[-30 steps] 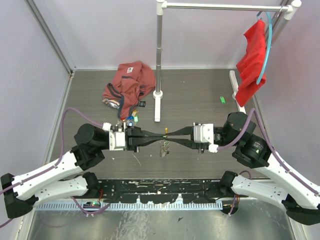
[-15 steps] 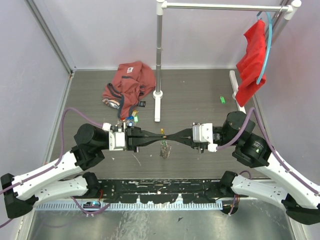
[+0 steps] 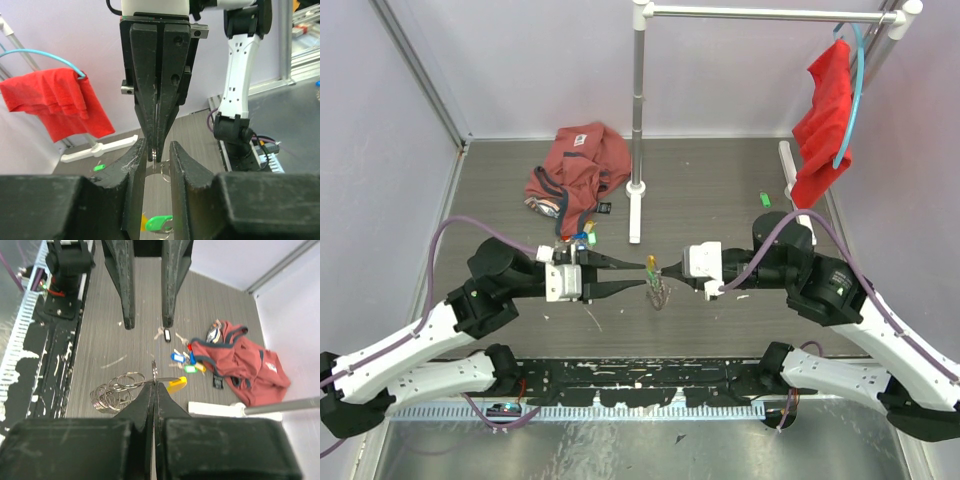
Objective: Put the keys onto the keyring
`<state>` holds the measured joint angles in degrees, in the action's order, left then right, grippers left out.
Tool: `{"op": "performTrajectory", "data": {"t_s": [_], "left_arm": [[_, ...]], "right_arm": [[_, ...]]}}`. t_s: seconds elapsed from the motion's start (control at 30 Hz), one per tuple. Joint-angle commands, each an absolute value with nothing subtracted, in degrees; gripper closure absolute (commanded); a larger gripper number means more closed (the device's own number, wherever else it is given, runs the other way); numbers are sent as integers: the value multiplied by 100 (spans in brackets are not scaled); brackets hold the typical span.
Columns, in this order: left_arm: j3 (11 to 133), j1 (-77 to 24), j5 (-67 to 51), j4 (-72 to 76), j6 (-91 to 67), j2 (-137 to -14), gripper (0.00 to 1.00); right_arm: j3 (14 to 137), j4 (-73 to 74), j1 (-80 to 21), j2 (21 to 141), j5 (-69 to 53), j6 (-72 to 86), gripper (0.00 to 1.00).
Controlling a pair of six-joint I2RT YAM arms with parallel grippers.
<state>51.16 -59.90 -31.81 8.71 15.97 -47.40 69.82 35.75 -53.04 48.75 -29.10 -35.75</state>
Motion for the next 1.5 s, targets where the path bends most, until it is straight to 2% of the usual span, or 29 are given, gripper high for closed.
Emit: {"op": "performTrajectory", "data": {"t_s": [0.0,0.27,1.47], "left_arm": [[5332,-6004,-2921,204,1956,-4806,67],[5448,-6006,-2760,269,1953,-5346,67],[6225,-6343,-2101,-580,2550,-6283,68]], "right_arm": [[7614,4314,-5317,4980,-2277,-3872,99],[7949,5074,-5317,5316,-1742,-3981,99],[7748,5001,-5317,5378,-1731,-4034,99]]}}
